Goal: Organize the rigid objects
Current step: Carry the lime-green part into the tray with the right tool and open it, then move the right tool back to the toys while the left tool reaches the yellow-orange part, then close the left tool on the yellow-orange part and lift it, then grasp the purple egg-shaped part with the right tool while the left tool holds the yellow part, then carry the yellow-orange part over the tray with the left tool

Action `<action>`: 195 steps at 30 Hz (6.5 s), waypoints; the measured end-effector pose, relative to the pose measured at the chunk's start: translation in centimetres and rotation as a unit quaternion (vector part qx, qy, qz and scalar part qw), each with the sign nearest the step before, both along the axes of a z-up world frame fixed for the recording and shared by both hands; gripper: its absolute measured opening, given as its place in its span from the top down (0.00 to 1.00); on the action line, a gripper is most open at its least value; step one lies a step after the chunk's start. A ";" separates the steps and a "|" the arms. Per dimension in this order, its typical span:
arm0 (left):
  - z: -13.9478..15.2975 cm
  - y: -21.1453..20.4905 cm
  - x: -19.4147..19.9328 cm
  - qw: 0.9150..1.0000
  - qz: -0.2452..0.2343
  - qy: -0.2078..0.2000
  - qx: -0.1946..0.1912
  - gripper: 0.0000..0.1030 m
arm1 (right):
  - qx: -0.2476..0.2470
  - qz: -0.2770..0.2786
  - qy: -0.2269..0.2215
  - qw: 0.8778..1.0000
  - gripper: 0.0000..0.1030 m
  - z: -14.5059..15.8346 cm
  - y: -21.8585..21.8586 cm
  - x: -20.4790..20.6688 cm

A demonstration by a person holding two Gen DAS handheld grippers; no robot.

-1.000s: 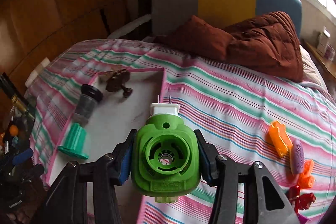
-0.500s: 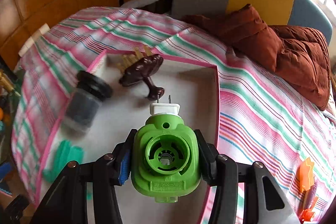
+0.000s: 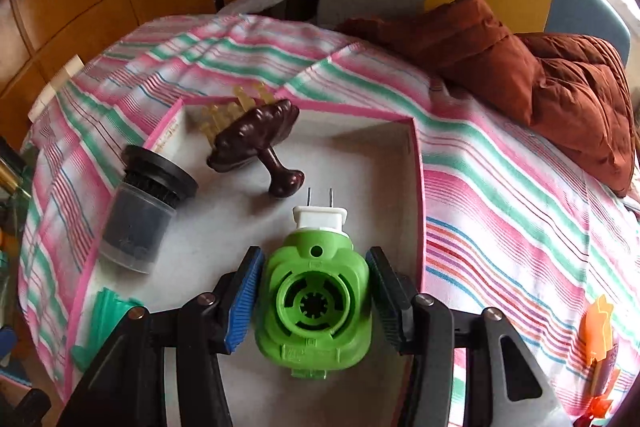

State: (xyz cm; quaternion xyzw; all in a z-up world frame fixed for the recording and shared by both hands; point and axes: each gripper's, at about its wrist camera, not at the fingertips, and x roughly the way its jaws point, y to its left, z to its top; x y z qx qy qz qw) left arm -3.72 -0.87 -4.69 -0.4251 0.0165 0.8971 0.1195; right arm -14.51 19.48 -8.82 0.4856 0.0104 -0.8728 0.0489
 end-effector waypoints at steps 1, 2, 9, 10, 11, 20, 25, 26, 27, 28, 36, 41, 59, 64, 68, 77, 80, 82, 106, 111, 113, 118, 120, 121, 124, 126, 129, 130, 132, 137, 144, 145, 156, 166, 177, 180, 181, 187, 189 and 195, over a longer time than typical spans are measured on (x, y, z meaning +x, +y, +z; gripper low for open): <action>0.0 0.1 0.1 1.000 -0.001 0.001 -0.001 0.40 | -0.003 -0.001 0.006 1.000 0.48 0.3 0.1 0.3; 0.1 0.1 0.2 1.000 -0.001 0.002 -0.002 0.40 | -0.005 -0.002 0.012 1.000 0.48 0.6 0.3 0.6; 0.5 0.5 0.6 1.000 -0.007 0.005 0.000 0.40 | -0.034 -0.027 0.057 0.997 0.48 3.5 2.1 4.6; 0.5 0.6 0.6 1.000 -0.008 0.005 0.000 0.39 | -0.034 -0.030 0.064 0.997 0.48 3.9 2.5 5.3; 0.5 0.7 0.7 1.000 -0.009 0.005 0.000 0.38 | -0.034 -0.033 0.069 0.997 0.48 4.1 2.9 6.0; 1.4 2.0 1.5 0.999 -0.028 0.017 -0.004 0.37 | -0.019 -0.067 0.087 0.994 0.48 5.6 8.1 11.6; 1.9 3.1 1.9 0.999 -0.044 0.023 -0.004 0.35 | -0.003 -0.102 0.086 0.991 0.48 5.7 12.1 14.2; 2.0 3.3 1.9 0.999 -0.049 0.023 -0.002 0.35 | 0.000 -0.110 0.087 0.990 0.48 5.8 13.0 14.7; 2.1 3.6 1.9 0.998 -0.054 0.023 -0.001 0.35 | 0.006 -0.119 0.088 0.989 0.48 5.9 14.0 15.2; 2.2 4.0 1.9 0.998 -0.060 0.024 -0.002 0.35 | 0.011 -0.128 0.089 0.988 0.48 6.0 15.0 15.7; 3.6 8.0 2.0 0.993 -0.109 0.034 -0.003 0.35 | 0.012 -0.288 0.114 0.951 0.48 6.4 26.3 20.1; 4.2 11.7 1.9 0.988 -0.155 0.029 0.000 0.35 | -0.037 -0.422 0.094 0.901 0.48 5.1 32.1 22.5; 1.2 30.9 -1.9 0.960 -0.262 -0.085 0.045 0.43 | -0.111 -0.433 0.108 0.888 0.48 5.7 33.4 23.2; 0.2 35.5 -4.3 0.957 -0.252 -0.127 0.069 0.47 | -0.126 -0.437 0.109 0.884 0.48 5.6 33.9 23.4; -0.1 38.4 -6.5 0.957 -0.227 -0.152 0.099 0.43 | -0.144 -0.441 0.104 0.880 0.48 5.3 34.3 23.5; -3.7 42.9 -9.8 0.964 -0.170 -0.187 0.086 0.35 | -0.162 -0.439 0.113 0.876 0.48 5.5 34.3 23.8; -4.4 43.4 -9.8 0.965 -0.171 -0.181 0.081 0.38 | -0.169 -0.441 0.114 0.874 0.48 5.5 34.5 23.8; -4.4 44.0 -9.5 0.967 -0.186 -0.161 0.065 0.54 | -0.171 -0.442 0.112 0.873 0.48 5.4 34.6 23.8; -4.6 30.7 4.5 0.947 -0.319 -0.014 -0.039 0.74 | -0.163 -0.412 0.108 0.890 0.48 5.4 33.5 23.0; -5.0 29.2 6.1 0.943 -0.330 0.026 -0.042 0.74 | -0.152 -0.388 0.110 0.902 0.48 5.6 32.5 22.4; -5.2 29.0 6.3 0.941 -0.334 0.038 -0.043 0.74 | -0.145 -0.378 0.110 0.908 0.48 5.6 32.0 22.0; -5.3 29.2 6.2 0.941 -0.333 0.046 -0.034 0.74 | -0.128 -0.355 0.097 0.921 0.49 5.3 31.1 21.3; -5.4 29.1 6.2 0.941 -0.332 0.049 -0.031 0.74 | -0.119 -0.350 0.092 0.924 0.51 5.2 30.8 21.1; -5.5 29.1 6.2 0.942 -0.332 0.051 -0.030 0.74 | -0.118 -0.347 0.090 0.926 0.52 5.1 30.7 21.0; -5.5 29.0 6.2 0.942 -0.332 0.054 -0.027 0.74 | -0.114 -0.342 0.084 0.929 0.52 4.9 30.4 20.8; -5.5 28.8 6.2 0.942 -0.332 0.052 -0.022 0.74 | -0.117 -0.339 0.079 0.930 0.52 4.6 30.4 20.7; -5.7 28.8 6.0 0.942 -0.332 0.049 -0.014 0.74 | -0.108 -0.332 0.066 0.935 0.52 4.2 30.0 20.3; -5.7 28.8 6.0 0.942 -0.332 0.048 -0.012 0.74 | -0.111 -0.327 0.062 0.936 0.52 4.1 29.9 20.0; -5.7 28.7 6.0 0.942 -0.332 0.047 -0.009 0.74 | -0.112 -0.321 0.057 0.939 0.52 4.0 29.8 19.5; -5.8 28.4 5.9 0.942 -0.332 0.046 0.000 0.74 | -0.080 -0.280 0.033 0.956 0.52 3.9 29.5 15.9; -5.8 28.3 5.9 0.942 -0.331 0.046 0.006 0.74 | -0.018 -0.236 -0.041 0.971 0.51 0.6 29.7 10.1; -5.8 28.2 5.9 0.942 -0.331 0.045 0.007 0.74 | -0.001 -0.235 -0.053 0.970 0.52 -0.1 29.7 9.7; -5.8 28.0 6.0 0.943 -0.331 0.044 0.015 0.74 | -0.020 -0.145 -0.081 0.986 0.61 -1.6 23.3 12.7; -5.1 27.8 5.8 0.944 -0.328 0.021 0.002 0.74 | -0.004 -0.133 -0.006 0.991 0.61 -2.3 22.3 14.5; -2.1 25.7 7.1 0.944 -0.327 0.010 0.032 0.74 | -0.001 -0.121 0.007 0.993 0.61 -2.3 22.0 14.5; -0.8 24.7 7.4 0.946 -0.321 0.017 0.039 0.74 | 0.009 -0.118 0.009 0.993 0.61 -2.3 21.7 14.6; -0.5 24.1 7.4 0.948 -0.315 0.014 0.044 0.74 | 0.011 -0.117 0.010 0.993 0.61 -2.3 21.7 14.6; 1.4 20.7 6.4 0.958 -0.280 0.019 0.059 0.74 | 0.017 -0.116 0.010 0.993 0.61 -2.3 21.5 14.5; 1.8 19.5 5.5 0.963 -0.260 0.014 0.064 0.74 | 0.019 -0.115 0.010 0.993 0.62 -2.3 21.5 14.5; 1.8 14.6 0.9 0.979 -0.177 -0.026 0.095 0.74 | 0.024 -0.111 0.010 0.993 0.62 -2.3 21.4 14.6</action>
